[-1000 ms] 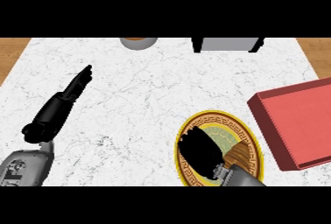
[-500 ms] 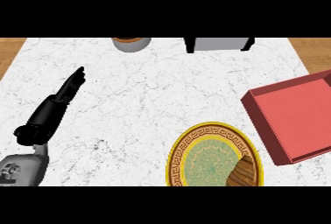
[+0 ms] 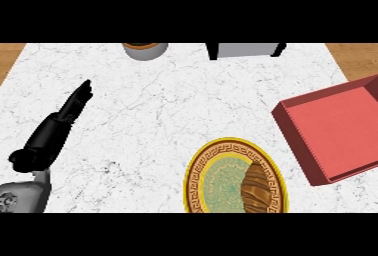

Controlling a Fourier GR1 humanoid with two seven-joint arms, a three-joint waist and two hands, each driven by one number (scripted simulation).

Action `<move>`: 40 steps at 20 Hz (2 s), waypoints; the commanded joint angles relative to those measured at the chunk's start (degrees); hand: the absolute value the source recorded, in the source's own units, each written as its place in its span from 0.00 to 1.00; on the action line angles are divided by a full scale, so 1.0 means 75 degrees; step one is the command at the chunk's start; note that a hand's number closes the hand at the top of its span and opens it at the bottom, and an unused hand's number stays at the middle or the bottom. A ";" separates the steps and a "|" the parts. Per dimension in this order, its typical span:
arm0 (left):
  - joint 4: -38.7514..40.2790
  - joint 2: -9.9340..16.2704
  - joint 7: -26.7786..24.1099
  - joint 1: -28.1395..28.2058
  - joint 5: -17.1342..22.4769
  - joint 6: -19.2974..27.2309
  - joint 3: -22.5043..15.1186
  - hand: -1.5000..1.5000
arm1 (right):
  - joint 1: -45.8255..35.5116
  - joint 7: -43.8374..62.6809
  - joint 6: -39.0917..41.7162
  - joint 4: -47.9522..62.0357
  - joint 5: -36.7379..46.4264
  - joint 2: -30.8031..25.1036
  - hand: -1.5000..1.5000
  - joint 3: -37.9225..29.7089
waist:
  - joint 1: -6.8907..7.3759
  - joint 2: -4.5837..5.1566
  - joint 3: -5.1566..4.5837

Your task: Pick the squash from the plate and place it in the cardboard box

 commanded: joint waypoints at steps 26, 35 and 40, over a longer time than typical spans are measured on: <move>0.0224 -0.0328 0.0034 -0.0758 -0.0167 -0.0336 -0.0476 0.50 | -0.0816 -0.1541 0.2553 0.5519 -0.7121 -0.2839 1.00 -0.4967 | 0.1103 0.0246 -0.0019; 0.0305 -0.0400 0.0083 -0.0951 -0.0104 -0.0546 -0.0528 0.50 | -0.2781 -0.1803 0.3342 0.7454 -0.4514 -0.1955 1.00 -0.3715 | 0.1242 0.0248 -0.0018; 0.0664 -0.0409 0.0256 -0.1470 -0.0214 -0.0419 -0.0384 0.50 | -0.3795 -0.3225 0.4122 0.8533 -0.3659 -0.1459 0.00 -0.3161 | 0.1218 0.0268 -0.0011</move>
